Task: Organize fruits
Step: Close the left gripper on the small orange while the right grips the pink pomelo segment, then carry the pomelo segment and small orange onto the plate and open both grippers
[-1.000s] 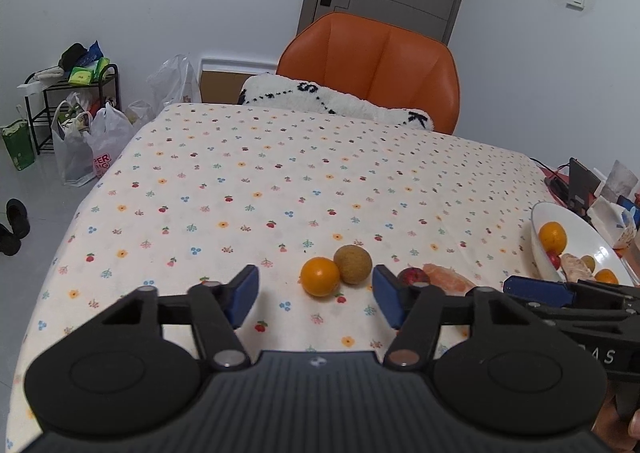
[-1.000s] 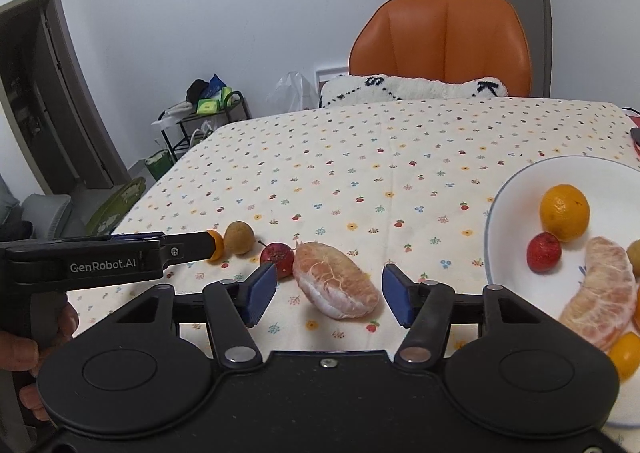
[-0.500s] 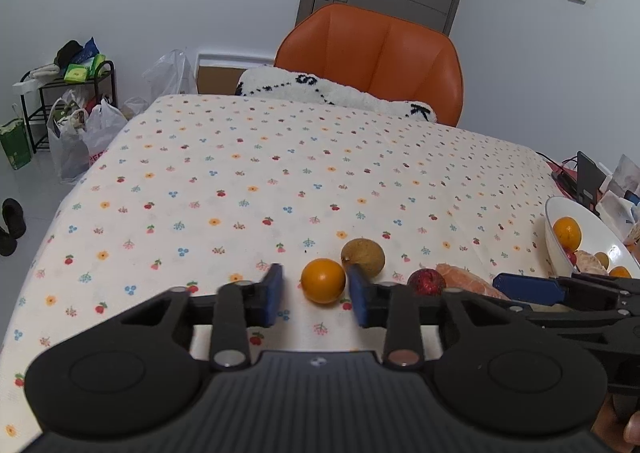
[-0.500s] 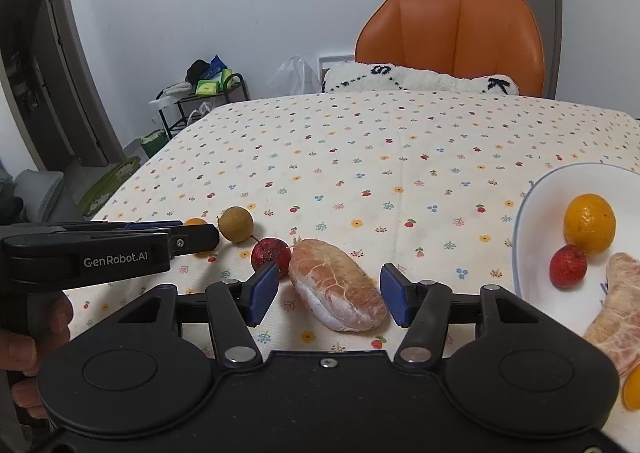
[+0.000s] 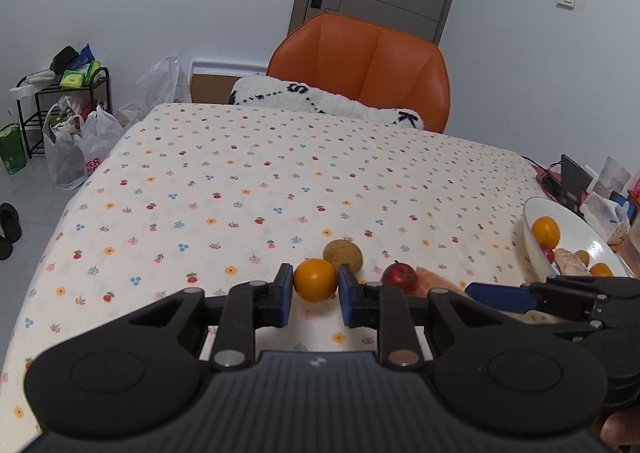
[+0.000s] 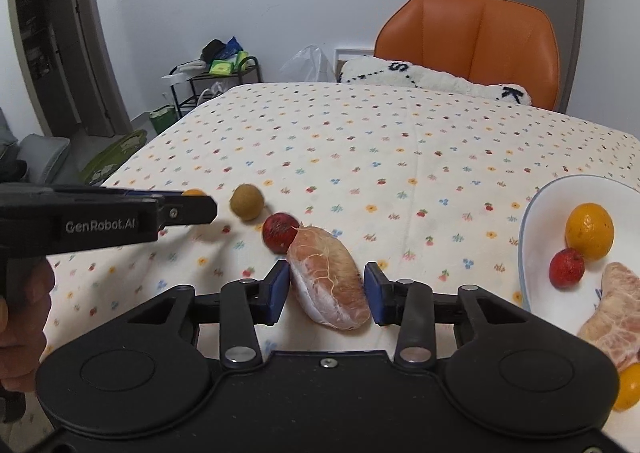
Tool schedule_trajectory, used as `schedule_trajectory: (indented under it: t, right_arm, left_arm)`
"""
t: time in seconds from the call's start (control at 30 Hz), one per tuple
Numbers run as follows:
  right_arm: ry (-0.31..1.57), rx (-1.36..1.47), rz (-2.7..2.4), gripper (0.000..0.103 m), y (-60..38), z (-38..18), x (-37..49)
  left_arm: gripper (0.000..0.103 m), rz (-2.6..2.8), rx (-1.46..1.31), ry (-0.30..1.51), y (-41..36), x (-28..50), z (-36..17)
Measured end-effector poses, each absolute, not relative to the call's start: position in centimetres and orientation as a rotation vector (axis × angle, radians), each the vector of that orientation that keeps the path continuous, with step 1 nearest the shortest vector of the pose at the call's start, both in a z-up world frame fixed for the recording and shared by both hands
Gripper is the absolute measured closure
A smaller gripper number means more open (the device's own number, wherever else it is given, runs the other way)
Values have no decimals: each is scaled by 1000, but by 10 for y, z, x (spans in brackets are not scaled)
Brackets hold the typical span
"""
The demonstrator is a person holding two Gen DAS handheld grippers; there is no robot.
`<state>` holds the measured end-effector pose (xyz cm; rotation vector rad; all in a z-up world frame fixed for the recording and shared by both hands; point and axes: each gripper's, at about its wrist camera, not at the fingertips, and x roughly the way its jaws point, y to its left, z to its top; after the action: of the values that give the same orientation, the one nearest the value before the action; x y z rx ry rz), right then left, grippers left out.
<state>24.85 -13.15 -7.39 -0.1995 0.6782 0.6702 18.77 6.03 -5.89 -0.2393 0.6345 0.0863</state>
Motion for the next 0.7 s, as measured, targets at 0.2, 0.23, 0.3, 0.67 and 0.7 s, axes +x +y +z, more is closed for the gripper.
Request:
schedule_trajectory:
  t: [0.2,0.23,0.3,0.67,0.7]
  right_arm:
    - [695,-141,674,67,-148,-71,237]
    - [695,-127,673,67,-152,-70,236]
    - [691,-107,671,67,-159,-68,234]
    - [630,-46,656,68,-186,-49,221]
    - [625,-42,655,68,-189,-47,220]
  left_arm:
    - [81,66,-240,629,50,179,-51]
    - [81,62,-236,626,48,177,-49]
    - [81,57,-235,621,44,174,-47]
    - [81,33,-201,596,20,162,-31]
    - [81,31,-198,593,18,162,-29]
